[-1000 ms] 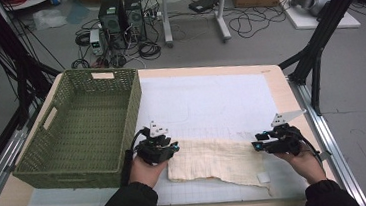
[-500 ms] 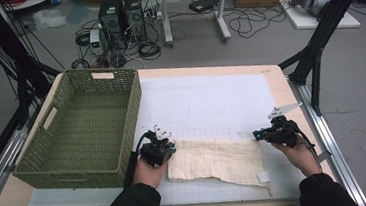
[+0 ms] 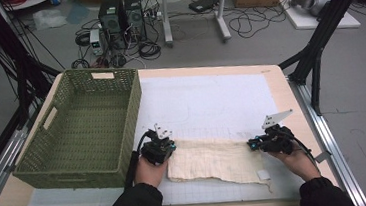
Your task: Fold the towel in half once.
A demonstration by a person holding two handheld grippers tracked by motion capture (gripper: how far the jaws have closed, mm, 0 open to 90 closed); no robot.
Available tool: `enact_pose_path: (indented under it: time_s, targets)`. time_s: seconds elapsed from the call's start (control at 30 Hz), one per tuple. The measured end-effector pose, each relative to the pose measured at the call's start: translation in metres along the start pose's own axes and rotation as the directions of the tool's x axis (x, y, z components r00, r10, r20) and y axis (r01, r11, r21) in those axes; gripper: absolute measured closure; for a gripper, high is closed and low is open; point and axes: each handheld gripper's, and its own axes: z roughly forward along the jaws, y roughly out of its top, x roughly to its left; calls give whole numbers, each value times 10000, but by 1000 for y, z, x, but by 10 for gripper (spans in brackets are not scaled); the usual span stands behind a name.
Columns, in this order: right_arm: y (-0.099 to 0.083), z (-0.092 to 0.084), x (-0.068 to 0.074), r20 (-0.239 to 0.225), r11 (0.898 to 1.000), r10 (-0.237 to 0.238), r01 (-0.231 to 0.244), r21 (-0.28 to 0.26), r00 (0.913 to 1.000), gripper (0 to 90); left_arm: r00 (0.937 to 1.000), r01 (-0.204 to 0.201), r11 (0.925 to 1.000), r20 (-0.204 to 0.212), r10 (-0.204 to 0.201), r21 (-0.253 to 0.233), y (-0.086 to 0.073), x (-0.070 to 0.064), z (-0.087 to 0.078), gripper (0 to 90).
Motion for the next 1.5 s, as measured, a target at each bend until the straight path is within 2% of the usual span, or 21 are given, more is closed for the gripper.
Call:
enact_pose_path:
  time_s: [0.13,0.27,0.3,0.33,0.43,0.47,0.53,0.6,0.63,0.67,0.7,0.73,0.8,0.87,1.03,1.2,1.27,1.33,1.4,1.47,1.5]
  targets:
    - [6,-7,-6,194,9992,342,-338,-220,9992,855,10000,-22,10000,-22,22,-8,0,0,0,868]
    - [5,1,-17,438,9970,773,-772,-40,9960,843,10000,25,10000,14,-25,-25,0,1,0,864]
    - [5,3,-18,393,9963,858,-861,69,9955,772,10000,29,10000,-54,-30,-34,0,1,-1,841]
    - [5,5,-18,345,9966,824,-827,58,9960,622,10000,73,10000,-51,-73,-68,0,1,-1,786]
    - [4,3,-21,193,9930,1168,-1165,-172,9930,500,9983,559,9982,-162,-562,-203,1,5,0,607]
    - [4,3,-21,296,9931,1170,-1167,-123,9927,500,9974,691,9973,-194,-696,-250,1,6,1,572]
    - [3,5,-23,276,9914,1306,-1304,-79,9911,539,9959,890,9958,-111,-893,-206,1,8,4,578]
    - [3,8,-21,218,9928,1196,-1194,-96,9926,619,9961,877,9959,111,-875,-199,0,8,5,640]
    - [3,9,-19,335,9950,993,-989,-125,9945,669,9932,997,9948,627,-983,-189,0,9,6,774]
    - [3,10,-17,397,9955,944,-938,-163,9947,743,9945,903,9957,551,-890,-209,0,6,6,823]
    - [2,11,-16,187,9952,964,-961,-204,9952,818,9964,717,9972,460,-706,-216,0,4,6,847]
    - [2,12,-15,46,9953,958,-957,-165,9954,840,9971,664,9975,399,-654,-227,0,3,5,853]
    - [2,11,-13,132,9969,773,-771,-137,9969,855,9949,913,9956,460,-901,-234,1,4,5,859]
    - [3,9,-15,203,9966,824,-823,-26,9964,858,9941,1014,9941,433,-997,-381,2,4,4,862]
    - [9,3,-26,767,9961,888,-884,-80,9931,858,9922,1211,9904,367,-1188,-671,12,-1,11,864]
    - [14,-6,-43,947,9894,1435,-1406,-362,9851,857,9922,1249,9872,129,-1243,-988,33,3,21,863]
    - [15,-9,-51,904,9835,1718,-1656,-724,9810,856,9916,1290,9860,71,-1289,-1057,41,8,24,863]
    - [15,-9,-56,848,9781,1929,-1847,-956,9775,846,9911,1331,9837,203,-1316,-1210,44,13,28,858]
    - [14,-4,-59,752,9741,2079,-1994,-1063,9753,739,9926,1214,9879,133,-1207,-966,43,14,32,816]
    - [13,-1,-60,781,9730,2193,-2121,-916,9725,643,9926,1212,9898,185,-1201,-743,41,17,33,711]
    - [13,0,-60,737,9723,2208,-2136,-949,9725,601,9910,1333,9881,233,-1319,-765,40,18,32,676]
